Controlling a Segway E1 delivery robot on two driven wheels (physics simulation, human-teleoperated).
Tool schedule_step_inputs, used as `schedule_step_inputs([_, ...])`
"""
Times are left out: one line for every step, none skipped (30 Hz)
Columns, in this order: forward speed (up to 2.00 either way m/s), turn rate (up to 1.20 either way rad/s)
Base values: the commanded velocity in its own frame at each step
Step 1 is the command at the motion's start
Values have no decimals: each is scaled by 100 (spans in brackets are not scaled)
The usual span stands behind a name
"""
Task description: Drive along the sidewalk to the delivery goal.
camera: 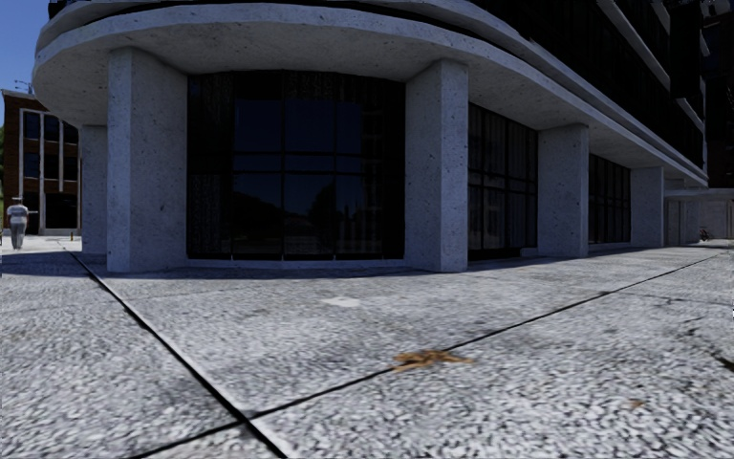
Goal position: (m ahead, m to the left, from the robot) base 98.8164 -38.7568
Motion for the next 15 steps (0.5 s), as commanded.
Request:
schedule_step_inputs([200,-63])
schedule_step_inputs([200,-63])
schedule_step_inputs([200,-63])
schedule_step_inputs([200,-63])
schedule_step_inputs([200,-63])
schedule_step_inputs([200,-63])
schedule_step_inputs([200,-63])
schedule_step_inputs([200,-63])
schedule_step_inputs([200,-63])
schedule_step_inputs([200,-63])
schedule_step_inputs([200,-63])
schedule_step_inputs([200,-63])
schedule_step_inputs([200,-63])
schedule_step_inputs([200,-63])
schedule_step_inputs([200,-63])
